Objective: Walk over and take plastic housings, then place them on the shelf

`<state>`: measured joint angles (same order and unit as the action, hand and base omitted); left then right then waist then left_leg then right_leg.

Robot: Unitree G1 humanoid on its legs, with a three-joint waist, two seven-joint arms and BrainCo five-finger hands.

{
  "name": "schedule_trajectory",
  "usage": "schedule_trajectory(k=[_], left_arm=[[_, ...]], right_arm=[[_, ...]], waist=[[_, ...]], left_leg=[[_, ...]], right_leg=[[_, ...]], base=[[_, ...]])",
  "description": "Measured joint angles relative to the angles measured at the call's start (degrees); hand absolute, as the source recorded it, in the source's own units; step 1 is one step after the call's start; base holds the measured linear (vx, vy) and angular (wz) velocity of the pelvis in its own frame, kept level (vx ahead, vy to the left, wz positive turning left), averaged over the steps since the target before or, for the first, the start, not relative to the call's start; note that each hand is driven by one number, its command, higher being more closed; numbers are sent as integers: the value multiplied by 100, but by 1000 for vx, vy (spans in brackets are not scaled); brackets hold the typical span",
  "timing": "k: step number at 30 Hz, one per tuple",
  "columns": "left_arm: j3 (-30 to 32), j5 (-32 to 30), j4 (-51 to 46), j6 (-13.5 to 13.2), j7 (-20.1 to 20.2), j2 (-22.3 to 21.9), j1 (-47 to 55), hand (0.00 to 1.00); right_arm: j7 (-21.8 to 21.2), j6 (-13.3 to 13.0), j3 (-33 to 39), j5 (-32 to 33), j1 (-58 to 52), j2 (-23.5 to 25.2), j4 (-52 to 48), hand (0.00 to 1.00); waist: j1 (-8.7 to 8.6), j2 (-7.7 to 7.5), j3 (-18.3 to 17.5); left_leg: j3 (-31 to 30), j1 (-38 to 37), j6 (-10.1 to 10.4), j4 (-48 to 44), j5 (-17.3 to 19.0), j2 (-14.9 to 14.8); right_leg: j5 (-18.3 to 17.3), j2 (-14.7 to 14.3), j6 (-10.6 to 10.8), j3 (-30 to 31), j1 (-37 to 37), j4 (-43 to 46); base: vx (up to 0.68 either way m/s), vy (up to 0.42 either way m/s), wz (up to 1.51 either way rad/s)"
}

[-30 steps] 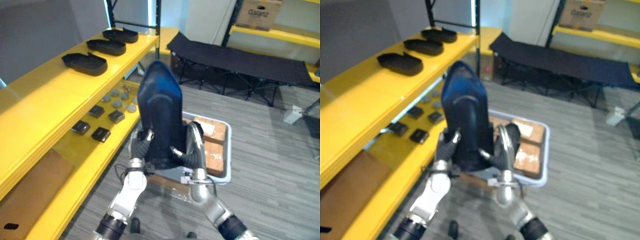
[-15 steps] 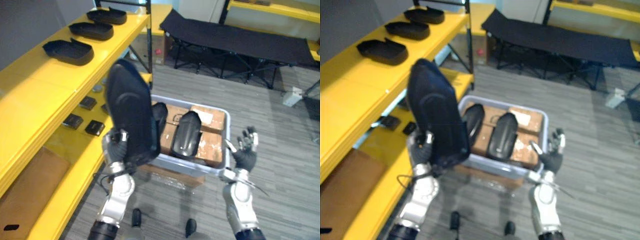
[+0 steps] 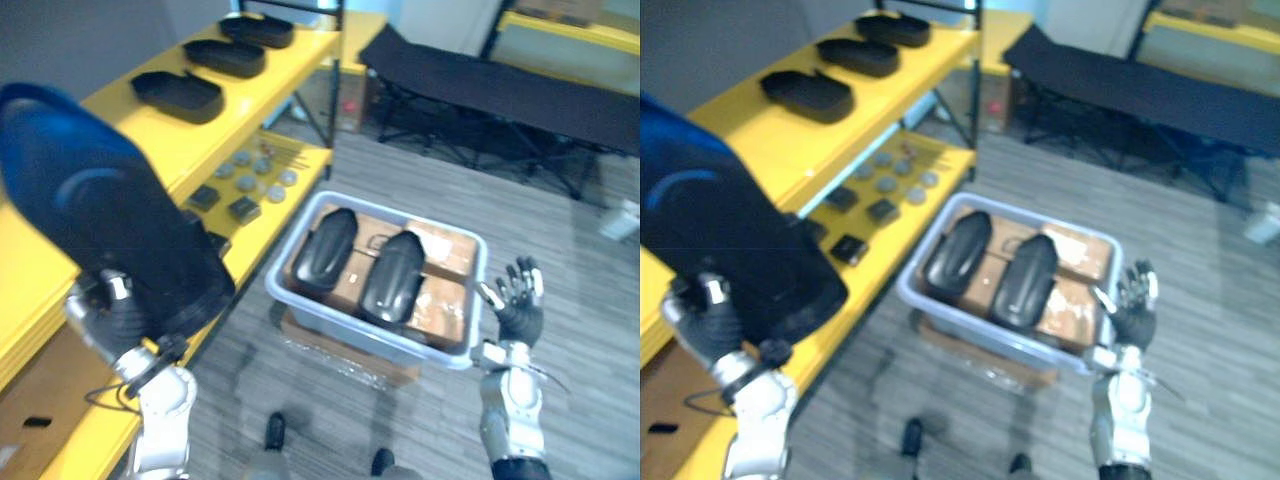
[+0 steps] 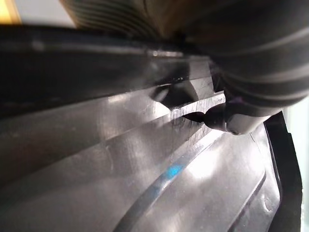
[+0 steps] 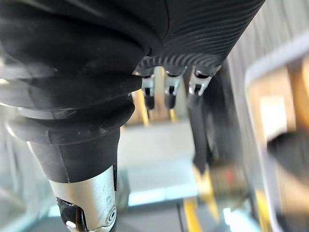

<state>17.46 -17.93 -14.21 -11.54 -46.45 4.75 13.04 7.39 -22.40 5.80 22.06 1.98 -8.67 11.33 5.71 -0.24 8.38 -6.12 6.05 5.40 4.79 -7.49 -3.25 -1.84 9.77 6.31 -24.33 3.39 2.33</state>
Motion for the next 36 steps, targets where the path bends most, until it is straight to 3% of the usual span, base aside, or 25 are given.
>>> schedule_trajectory(k=[4, 7, 12, 17, 20, 26, 30, 33, 36], left_arm=[[492, 139, -171, -57, 84, -240, 685, 100], [907, 319, -172, -72, 196, -564, 1103, 100], [1305, 692, -171, -249, 337, -972, 1625, 100], [1354, 916, -171, -366, 539, -1137, 1637, 100], [1338, 1121, -171, -569, 710, -1186, 1606, 100], [1284, 1783, -171, -777, 1126, -1191, 1569, 100], [1149, 1808, -187, -881, 1179, -1185, 1490, 100], [853, 1792, -302, -937, 1196, -1142, 1406, 100], [775, 1791, -362, -944, 1261, -1020, 1264, 100]], right_arm=[[42, 262, -696, -556, 371, 38, 278, 0], [116, 385, -1013, -616, 516, 151, 330, 0], [75, 458, -1065, -732, 525, 217, 331, 0], [-19, 479, -1294, -839, 510, 217, 458, 0], [-17, 481, -1309, -866, 366, 212, 541, 0], [151, 480, -1249, -1112, 177, 190, 540, 0], [147, 479, -1189, -1115, 153, 190, 539, 0], [149, 476, -973, -1142, 105, 179, 531, 0], [170, 475, -804, -1172, -40, 176, 475, 0]], waist=[[421, -3, 2], [735, -28, 0], [897, -204, -61], [931, -306, -89], [911, -363, -110], [916, -360, -89], [905, -356, -81], [833, -351, -77], [648, -338, -66]], left_leg=[[-376, 16, 5, -1, -8, 89], [-611, 27, 15, -2, -16, 158], [-823, 78, 24, -3, -22, 219], [-897, -15, 22, -6, -17, 246], [-1071, 9, -19, -6, -30, 292], [-1224, 162, -102, -4, -113, 331], [-1201, 208, -107, -4, -123, 349], [-1100, 227, -125, -4, -121, 381], [-935, 276, -148, -3, -123, 416]], right_leg=[[-98, 15, 26, -404, 224, -10], [-132, 20, 39, -612, 369, -29], [-197, 9, 15, -859, 487, -89], [-223, 14, 28, -918, 620, -83], [-298, 15, 62, -1180, 734, -17], [-447, 16, 91, -1482, 758, 109], [-446, 40, 89, -1482, 716, 135], [-474, 117, 112, -1481, 689, 248], [-601, 216, 69, -1452, 631, 431]], base=[[31, -39, 55], [41, -33, 45], [20, -14, 25], [-8, -2, 8], [-21, -10, 35], [-33, -15, 31], [-4, 1, 2], [-9, 8, 2], [-18, 25, 12]])
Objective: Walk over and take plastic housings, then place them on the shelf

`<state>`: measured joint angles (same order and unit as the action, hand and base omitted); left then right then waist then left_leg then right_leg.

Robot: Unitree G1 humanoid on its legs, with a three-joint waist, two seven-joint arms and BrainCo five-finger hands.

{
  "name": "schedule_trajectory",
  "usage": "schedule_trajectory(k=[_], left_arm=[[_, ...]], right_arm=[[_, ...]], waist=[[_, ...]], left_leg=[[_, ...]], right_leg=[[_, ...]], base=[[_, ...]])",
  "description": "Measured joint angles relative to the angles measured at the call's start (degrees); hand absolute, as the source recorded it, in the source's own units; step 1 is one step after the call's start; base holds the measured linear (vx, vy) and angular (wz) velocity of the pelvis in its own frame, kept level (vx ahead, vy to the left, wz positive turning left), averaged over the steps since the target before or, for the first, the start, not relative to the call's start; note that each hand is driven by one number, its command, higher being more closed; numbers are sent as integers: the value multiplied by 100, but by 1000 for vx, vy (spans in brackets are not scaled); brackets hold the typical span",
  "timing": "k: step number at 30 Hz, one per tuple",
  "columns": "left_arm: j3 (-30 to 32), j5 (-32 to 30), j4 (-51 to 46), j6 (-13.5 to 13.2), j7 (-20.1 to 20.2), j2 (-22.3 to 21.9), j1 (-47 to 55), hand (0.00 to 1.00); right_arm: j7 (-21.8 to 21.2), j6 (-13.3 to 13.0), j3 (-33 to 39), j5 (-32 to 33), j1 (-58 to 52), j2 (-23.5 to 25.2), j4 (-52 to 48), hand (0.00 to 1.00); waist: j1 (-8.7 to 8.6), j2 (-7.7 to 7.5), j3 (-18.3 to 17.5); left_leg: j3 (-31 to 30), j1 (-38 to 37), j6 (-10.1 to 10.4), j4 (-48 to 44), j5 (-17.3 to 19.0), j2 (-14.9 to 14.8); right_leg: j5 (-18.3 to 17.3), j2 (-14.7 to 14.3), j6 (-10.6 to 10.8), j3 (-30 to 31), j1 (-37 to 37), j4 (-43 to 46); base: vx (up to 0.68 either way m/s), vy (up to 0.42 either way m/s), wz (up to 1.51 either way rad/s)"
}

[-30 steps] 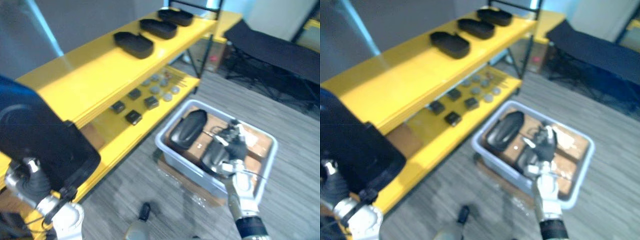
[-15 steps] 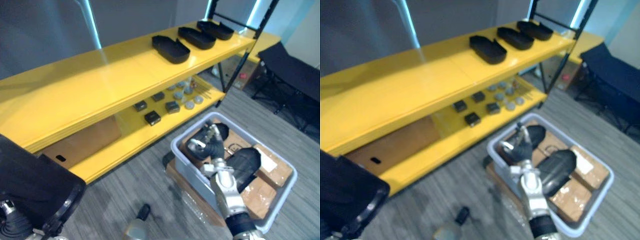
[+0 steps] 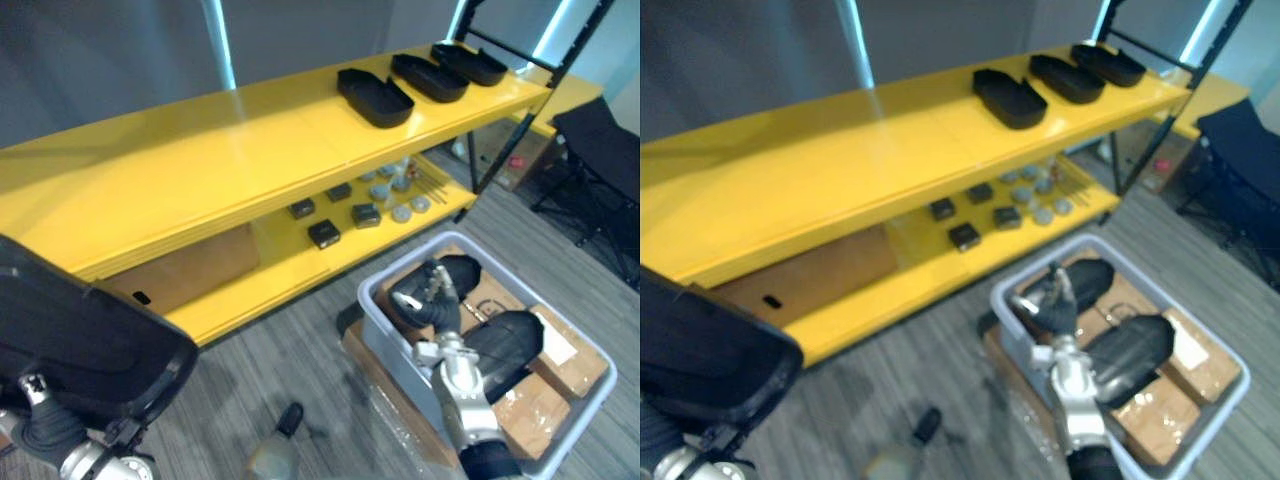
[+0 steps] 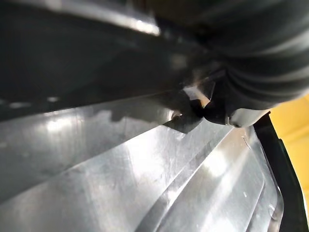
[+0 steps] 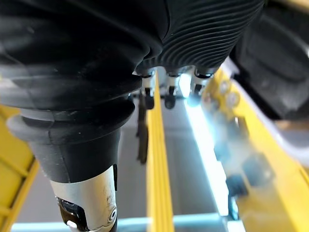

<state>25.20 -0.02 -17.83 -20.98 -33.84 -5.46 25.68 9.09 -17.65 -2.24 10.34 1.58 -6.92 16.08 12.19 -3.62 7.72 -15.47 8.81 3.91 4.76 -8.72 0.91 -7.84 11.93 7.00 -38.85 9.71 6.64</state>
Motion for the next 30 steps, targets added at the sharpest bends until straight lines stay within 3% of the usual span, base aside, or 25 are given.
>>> schedule_trajectory(k=[1, 3, 6, 9, 12, 22, 25, 28, 30], left_arm=[[-93, 2, 0, 0, 38, 84, -47, 100], [-553, -6, 2, -1, 198, 278, -317, 100], [-935, -28, 11, -3, 316, 472, -571, 100], [-1029, -27, 27, 43, 215, 485, -622, 100], [-1066, -9, 27, 217, 134, 487, -695, 100], [-1251, -33, 81, 286, 96, 473, -791, 100], [-1252, -27, 140, 429, 141, 475, -803, 100], [-1258, -17, 266, 603, 213, 485, -806, 100], [-1247, 18, 409, 662, 422, 505, -813, 100]], right_arm=[[22, 0, 59, 0, -111, 2, -78, 0], [135, -4, 303, 0, -590, 1, -485, 0], [200, -27, 365, -76, -778, 14, -797, 0], [198, -193, 280, -222, -604, 31, -984, 0], [209, -201, 195, -279, -459, 42, -1101, 0], [229, -241, 52, -441, -541, 64, -1346, 0], [219, -241, 55, -446, -546, 63, -1345, 0], [200, -243, 57, -445, -567, 76, -1345, 0], [206, -248, 76, -453, -676, 80, -1345, 0]], waist=[[-58, 4, 3], [-310, 104, 34], [-517, 151, 45], [-468, 112, 38], [-496, 147, 65], [-527, 166, 104], [-546, 169, 113], [-670, 205, 151], [-665, 223, 166]], left_leg=[[-57, 4, -3, 1, 0, 44], [-310, 13, -47, 0, -11, 126], [-284, 130, -108, 0, -56, 77], [13, 259, -171, -2, -111, 55], [99, 364, -95, -3, -173, 72], [385, 427, -100, 1, -131, 4], [615, 416, -106, 1, -135, -29], [695, 419, -133, -1, -155, -20], [705, 406, -193, -2, -200, -7]], right_leg=[[-66, 22, -74, 161, -18, 100], [-113, 82, -162, 1230, -198, 740], [-169, 107, -241, 1923, -667, 1679], [-193, 124, -213, 1921, -721, 1463], [-237, 147, -144, 1918, -762, 1278], [-253, 100, -122, 1996, -742, 925], [-273, 105, -91, 1985, -646, 834], [-277, 98, -83, 1757, -435, 781], [-278, 92, -83, 1558, -294, 833]], base=[[13, 30, 51], [41, 76, 98], [35, 7, 71], [70, -53, -18], [38, -72, -16], [-5, -55, -10], [-27, -25, 7], [-17, -24, 52], [16, -23, 56]])
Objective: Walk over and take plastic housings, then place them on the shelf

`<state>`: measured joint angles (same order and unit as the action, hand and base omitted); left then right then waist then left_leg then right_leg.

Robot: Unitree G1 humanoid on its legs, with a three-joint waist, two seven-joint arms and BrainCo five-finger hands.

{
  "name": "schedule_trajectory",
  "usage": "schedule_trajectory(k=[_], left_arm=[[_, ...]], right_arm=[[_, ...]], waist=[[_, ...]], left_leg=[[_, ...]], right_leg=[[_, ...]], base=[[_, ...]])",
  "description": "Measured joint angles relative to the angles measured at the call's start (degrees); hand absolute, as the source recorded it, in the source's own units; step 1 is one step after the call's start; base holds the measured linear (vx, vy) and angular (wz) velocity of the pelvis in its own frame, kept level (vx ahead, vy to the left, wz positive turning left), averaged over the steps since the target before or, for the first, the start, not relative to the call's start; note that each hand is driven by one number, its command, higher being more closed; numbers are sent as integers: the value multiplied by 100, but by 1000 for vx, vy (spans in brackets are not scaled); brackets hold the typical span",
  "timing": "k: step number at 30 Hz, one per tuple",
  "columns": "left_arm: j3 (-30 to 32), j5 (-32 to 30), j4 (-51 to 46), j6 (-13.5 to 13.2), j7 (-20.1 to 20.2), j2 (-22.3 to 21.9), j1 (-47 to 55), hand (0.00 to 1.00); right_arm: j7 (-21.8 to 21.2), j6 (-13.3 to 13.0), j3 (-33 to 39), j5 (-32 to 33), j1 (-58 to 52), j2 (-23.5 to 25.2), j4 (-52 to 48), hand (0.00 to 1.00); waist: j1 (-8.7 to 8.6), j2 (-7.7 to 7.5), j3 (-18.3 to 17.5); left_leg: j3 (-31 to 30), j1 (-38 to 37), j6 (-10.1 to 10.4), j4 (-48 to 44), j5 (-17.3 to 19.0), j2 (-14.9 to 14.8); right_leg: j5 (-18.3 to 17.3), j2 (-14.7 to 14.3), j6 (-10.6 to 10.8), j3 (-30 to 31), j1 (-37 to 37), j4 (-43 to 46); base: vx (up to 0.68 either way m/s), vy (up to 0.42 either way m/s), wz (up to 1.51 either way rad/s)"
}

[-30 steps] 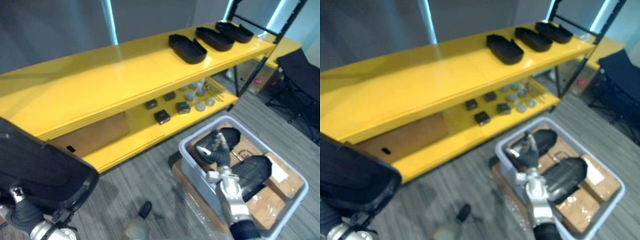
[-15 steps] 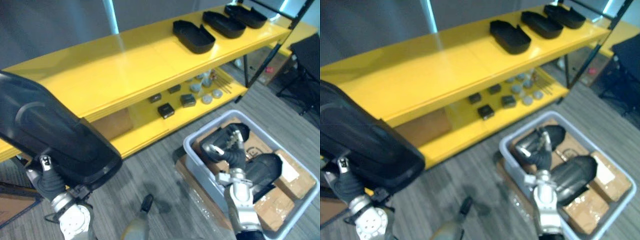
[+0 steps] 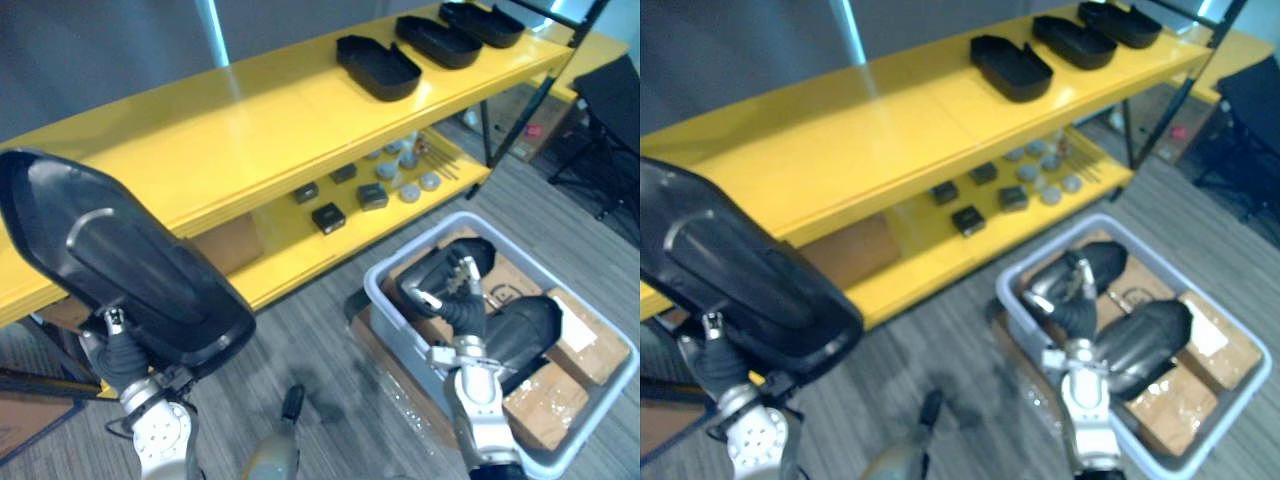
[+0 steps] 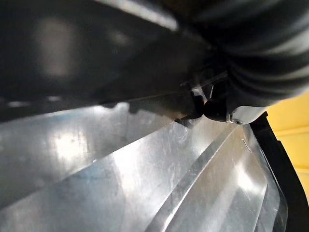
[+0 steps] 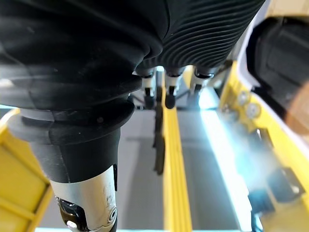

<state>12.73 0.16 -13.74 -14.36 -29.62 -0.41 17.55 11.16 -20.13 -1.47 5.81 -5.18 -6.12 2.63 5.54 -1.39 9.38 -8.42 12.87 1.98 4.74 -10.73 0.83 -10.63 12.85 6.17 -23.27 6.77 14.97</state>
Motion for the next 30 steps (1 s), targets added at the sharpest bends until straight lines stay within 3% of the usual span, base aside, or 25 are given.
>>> schedule_trajectory(k=[7, 13, 17, 26, 29, 30], left_arm=[[0, 3, 55, 58, 89, -8, 249, 100], [-9, 8, 38, 54, 41, -6, -104, 100], [2, 9, 23, 16, 43, -6, -138, 100], [89, 9, -291, -168, 46, 0, -155, 100], [166, 121, -420, -195, 45, -3, -196, 100], [265, 166, -448, -227, 41, 0, -229, 100]], right_arm=[[159, -82, -102, -225, 268, 41, -72, 0], [430, -162, -212, -347, 906, -55, -160, 0], [596, -157, -184, -349, 916, -105, -161, 0], [650, -157, -138, -386, 1297, -100, -259, 0], [650, -139, -153, -411, 1295, -97, -488, 0], [653, -130, -151, -445, 1294, -97, -583, 0]], waist=[[64, 48, 139], [69, 92, 452], [50, 145, 564], [120, 135, 1048], [153, 130, 1151], [170, 94, 1178]], left_leg=[[422, 86, -8, -308, -6, -85], [546, 553, 59, -331, -187, -136], [537, 632, 63, -482, -175, -150], [704, 1125, 51, -1487, 314, -176], [742, 1305, 35, -1851, 498, -159], [775, 1399, 26, -2012, 577, -150]], right_leg=[[-129, 74, -26, 154, -128, 490], [-599, 48, 214, 314, -566, 330], [-656, 24, 180, 324, -574, 348], [-719, 138, 168, 490, -880, 790], [-843, 198, 221, 479, -905, 884], [-978, 221, 128, 447, -915, 883]], base=[[30, -22, 10], [-63, -93, -13], [-22, -33, 1], [-22, 32, -9], [-21, 51, -2], [-33, 45, 15]])
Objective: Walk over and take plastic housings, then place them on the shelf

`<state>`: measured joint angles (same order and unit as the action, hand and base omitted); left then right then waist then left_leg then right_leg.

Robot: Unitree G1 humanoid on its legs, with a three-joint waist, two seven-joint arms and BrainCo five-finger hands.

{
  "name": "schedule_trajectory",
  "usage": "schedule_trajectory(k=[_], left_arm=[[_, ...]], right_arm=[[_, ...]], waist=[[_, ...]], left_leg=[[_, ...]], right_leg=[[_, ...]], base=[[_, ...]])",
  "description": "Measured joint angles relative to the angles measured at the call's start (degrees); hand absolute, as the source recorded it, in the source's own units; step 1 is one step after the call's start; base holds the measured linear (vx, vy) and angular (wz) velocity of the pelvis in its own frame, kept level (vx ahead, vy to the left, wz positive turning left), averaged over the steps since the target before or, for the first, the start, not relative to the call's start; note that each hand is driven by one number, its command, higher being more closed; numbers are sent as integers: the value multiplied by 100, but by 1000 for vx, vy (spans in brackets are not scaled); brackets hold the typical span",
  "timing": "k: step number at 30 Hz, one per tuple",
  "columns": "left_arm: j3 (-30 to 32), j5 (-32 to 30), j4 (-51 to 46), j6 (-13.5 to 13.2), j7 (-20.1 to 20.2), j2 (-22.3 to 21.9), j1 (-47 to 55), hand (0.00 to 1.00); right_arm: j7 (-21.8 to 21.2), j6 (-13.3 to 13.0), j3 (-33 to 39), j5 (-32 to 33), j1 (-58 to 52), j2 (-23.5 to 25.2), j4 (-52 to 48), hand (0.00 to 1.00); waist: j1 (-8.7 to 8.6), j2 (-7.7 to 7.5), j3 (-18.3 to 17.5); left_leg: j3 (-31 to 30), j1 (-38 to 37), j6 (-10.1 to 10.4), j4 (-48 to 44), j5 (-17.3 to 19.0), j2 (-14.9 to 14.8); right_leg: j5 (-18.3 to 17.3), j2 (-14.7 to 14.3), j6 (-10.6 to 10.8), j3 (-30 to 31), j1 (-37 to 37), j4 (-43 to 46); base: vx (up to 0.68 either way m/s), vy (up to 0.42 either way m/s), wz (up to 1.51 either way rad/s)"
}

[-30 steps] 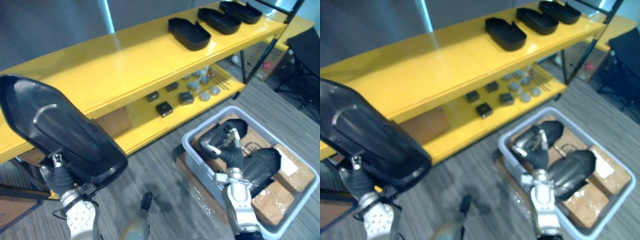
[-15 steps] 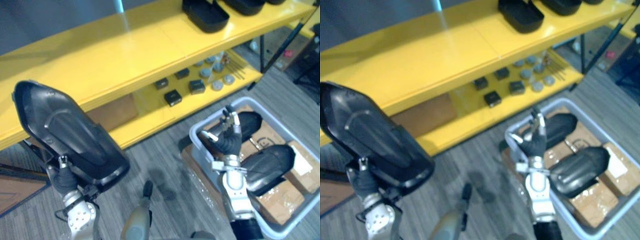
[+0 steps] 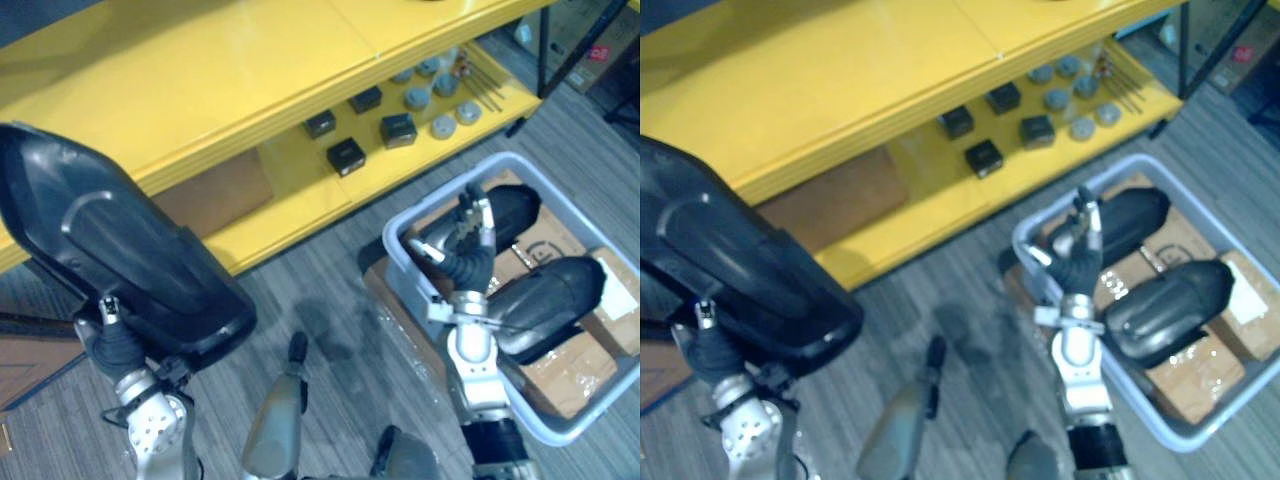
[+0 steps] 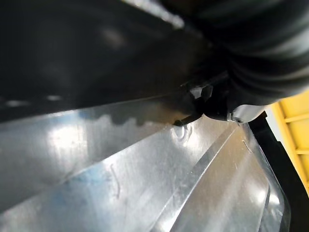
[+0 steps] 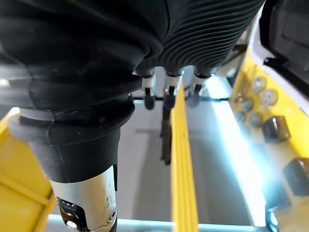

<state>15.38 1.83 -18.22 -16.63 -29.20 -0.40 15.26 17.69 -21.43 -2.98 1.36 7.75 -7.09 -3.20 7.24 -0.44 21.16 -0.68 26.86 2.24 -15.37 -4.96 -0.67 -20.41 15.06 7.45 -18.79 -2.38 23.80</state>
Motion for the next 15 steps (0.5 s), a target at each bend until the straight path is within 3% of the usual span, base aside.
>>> schedule_trajectory(k=[1, 2, 3, 4, 6, 7, 8, 10, 12, 15], left_arm=[[29, 0, -6, 0, 0, 2, -27, 100], [60, 1, -55, 0, 0, 2, -64, 100], [85, -1, -84, 0, 9, 10, -30, 100], [90, 0, -73, 8, 11, 4, -44, 100], [95, -12, -156, 7, 10, 43, -97, 100], [91, -10, -156, 7, 12, 80, -113, 100], [82, -7, -155, 6, 11, 164, -154, 100], [83, -7, -162, 3, 9, 236, -161, 100], [-17, -3, -163, 3, 51, 226, -180, 100], [-37, -12, -153, 12, 162, 226, -53, 100]], right_arm=[[4, 2, 2, -1, 0, 0, -31, 0], [9, 4, 2, 2, -22, -1, -81, 0], [10, 2, 2, 4, -150, 14, -150, 0], [16, 2, 4, 4, -230, 22, -197, 0], [69, 0, -57, -12, -444, 61, -332, 0], [90, -1, -50, -17, -471, 93, -332, 0], [111, -5, -38, -46, -524, 134, -332, 0], [103, -9, 32, -141, -602, 138, -334, 0], [60, -23, 343, -166, -781, 134, -509, 0], [-31, -67, 752, -154, -1242, 120, -774, 0]], waist=[[5, -32, 15], [30, -89, 48], [57, -98, 51], [52, -120, 62], [27, -148, 51], [6, -151, 51], [-16, -154, 49], [-19, -146, 44], [-75, -52, -25], [-241, 62, -219]], left_leg=[[51, 35, -35, -99, 51, -13], [284, 281, -298, -840, 407, -86], [437, 331, -199, -1235, 893, -115], [408, 330, -199, -1318, 975, -83], [246, 229, -281, -1242, 1048, -2], [178, 151, -300, -1187, 1059, -5], [77, -29, -358, -1099, 1095, 41], [-34, -398, -408, -936, 1147, 95], [-235, -728, -393, -792, 1228, 149], [-616, -1093, -349, -687, 1387, 133]], right_leg=[[-35, 27, -36, -24, 4, -25], [-82, 66, -66, -69, 79, -13], [-80, 13, -61, -109, 228, 149], [-18, 59, -151, -40, 167, 410], [910, 173, -516, 486, -670, 1993], [1110, 203, -465, 567, -816, 2280], [977, 186, -339, 697, -961, 2610], [669, 128, -283, 756, -1128, 2699], [511, 57, -349, 743, -1153, 2220], [522, -30, -278, 840, -1168, 948]], base=[[2, 102, 19], [83, 112, 21], [126, 118, 27], [171, 112, 39], [174, 170, 39], [203, 102, 40], [186, 21, 35], [229, 4, 32], [211, -15, 54], [226, -80, 66]])
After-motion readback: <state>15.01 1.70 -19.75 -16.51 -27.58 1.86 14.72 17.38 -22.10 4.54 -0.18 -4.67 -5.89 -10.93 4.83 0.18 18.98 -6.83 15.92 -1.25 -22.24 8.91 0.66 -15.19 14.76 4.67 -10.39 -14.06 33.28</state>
